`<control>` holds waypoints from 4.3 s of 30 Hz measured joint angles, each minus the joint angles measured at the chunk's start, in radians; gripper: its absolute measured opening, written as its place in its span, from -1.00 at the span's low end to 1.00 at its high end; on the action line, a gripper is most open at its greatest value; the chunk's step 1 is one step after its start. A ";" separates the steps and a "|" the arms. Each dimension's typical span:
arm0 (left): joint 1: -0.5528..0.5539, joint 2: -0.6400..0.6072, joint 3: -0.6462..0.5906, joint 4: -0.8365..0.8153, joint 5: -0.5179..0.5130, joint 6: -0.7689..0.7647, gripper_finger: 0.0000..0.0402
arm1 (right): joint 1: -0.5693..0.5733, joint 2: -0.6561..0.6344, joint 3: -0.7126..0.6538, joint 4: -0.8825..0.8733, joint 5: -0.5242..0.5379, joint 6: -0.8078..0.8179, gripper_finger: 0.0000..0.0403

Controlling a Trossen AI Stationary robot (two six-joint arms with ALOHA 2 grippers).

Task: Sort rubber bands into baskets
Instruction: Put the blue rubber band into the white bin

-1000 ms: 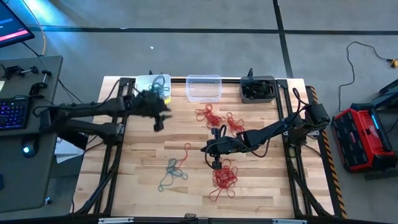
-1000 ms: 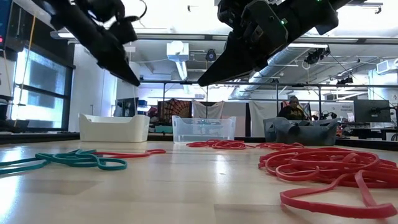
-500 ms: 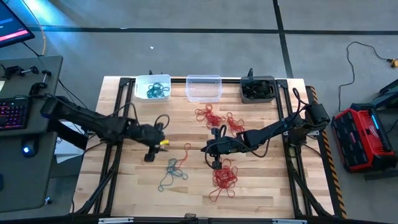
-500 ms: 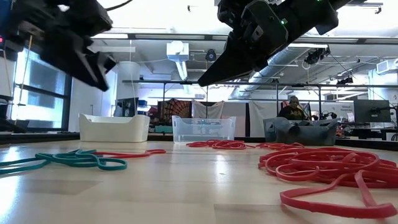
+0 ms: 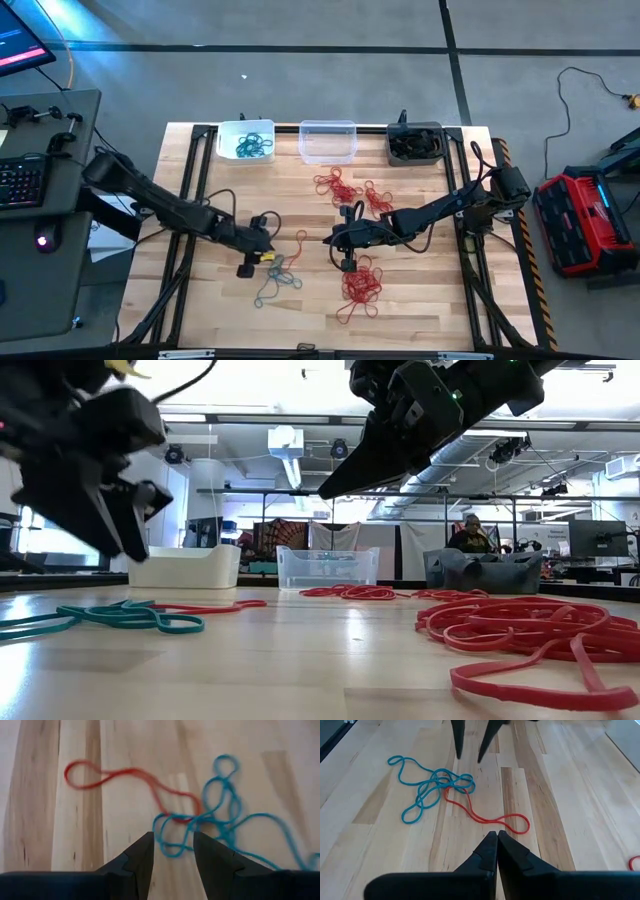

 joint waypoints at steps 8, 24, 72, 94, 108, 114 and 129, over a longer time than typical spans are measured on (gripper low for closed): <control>0.002 0.112 0.000 0.055 -0.015 -0.061 -0.36 | 0.000 0.000 0.000 0.000 0.000 -0.007 -1.00; 0.002 0.198 0.013 0.092 -0.004 -0.005 -0.95 | 0.000 0.000 0.000 0.000 0.000 -0.016 -1.00; 0.758 -0.254 0.508 -0.701 -0.379 0.212 -1.00 | 0.000 0.000 0.000 -0.008 0.000 -0.008 -1.00; 1.243 0.101 0.508 -0.555 -0.232 0.503 -1.00 | 0.000 0.000 0.000 -0.018 0.000 -0.008 -1.00; 1.301 0.308 0.508 -0.500 -0.076 0.549 -1.00 | 0.000 0.000 0.000 -0.023 0.000 0.001 -1.00; 1.295 0.326 0.507 -0.484 -0.064 0.564 -0.91 | 0.000 0.000 0.000 -0.023 0.000 0.001 -1.00; 1.206 0.209 0.507 -0.476 0.063 0.523 -0.25 | 0.000 0.000 0.000 -0.027 0.000 0.011 -1.00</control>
